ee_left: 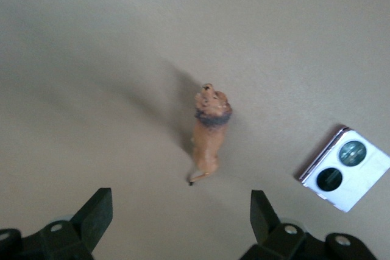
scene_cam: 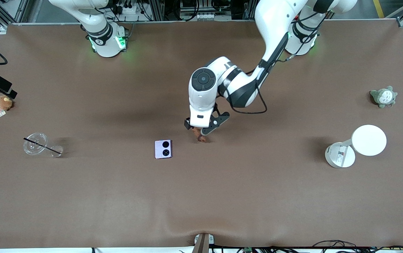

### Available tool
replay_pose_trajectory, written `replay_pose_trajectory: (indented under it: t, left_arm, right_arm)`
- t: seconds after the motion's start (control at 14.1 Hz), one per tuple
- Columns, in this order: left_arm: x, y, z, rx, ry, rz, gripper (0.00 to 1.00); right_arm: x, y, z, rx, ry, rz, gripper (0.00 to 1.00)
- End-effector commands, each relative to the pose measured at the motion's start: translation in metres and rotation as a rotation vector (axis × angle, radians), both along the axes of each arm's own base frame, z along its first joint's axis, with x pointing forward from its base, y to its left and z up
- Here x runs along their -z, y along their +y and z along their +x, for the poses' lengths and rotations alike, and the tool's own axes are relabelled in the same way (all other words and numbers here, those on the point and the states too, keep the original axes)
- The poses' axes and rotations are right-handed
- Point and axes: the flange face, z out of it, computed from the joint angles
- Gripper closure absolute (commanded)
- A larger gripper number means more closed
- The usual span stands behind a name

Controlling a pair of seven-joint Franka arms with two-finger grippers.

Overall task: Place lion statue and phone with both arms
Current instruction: 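Lower the left gripper and close it on the lion statue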

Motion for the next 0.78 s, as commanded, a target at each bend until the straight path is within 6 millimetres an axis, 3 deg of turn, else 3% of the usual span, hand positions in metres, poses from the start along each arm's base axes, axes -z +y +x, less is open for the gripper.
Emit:
replay_pose_trajectory:
  t: [0.0,0.42,0.5,0.57,0.71]
  left_arm:
    - [0.027,-0.011,0.003,-0.055,-0.022,-0.022,0.00]
    - [0.076,-0.005,0.018,-0.005,-0.090,-0.028,0.00]
    - [0.085,-0.006,0.016,0.010,-0.089,-0.023,0.05]
    - [0.086,-0.005,0.017,0.025,-0.094,-0.021,0.16]
    - [0.085,-0.006,0.016,0.054,-0.098,-0.022,0.53]
  right_arm:
    - [-0.003,0.000,0.002,0.011,-0.001,-0.005,0.00]
    - [-0.003,-0.002,0.002,0.014,-0.001,-0.005,0.00]
    - [-0.003,-0.002,0.002,0.014,-0.001,-0.005,0.00]
    - [-0.003,-0.001,0.002,0.012,-0.001,-0.005,0.00]
    - [-0.002,0.000,0.002,0.011,0.002,-0.004,0.00]
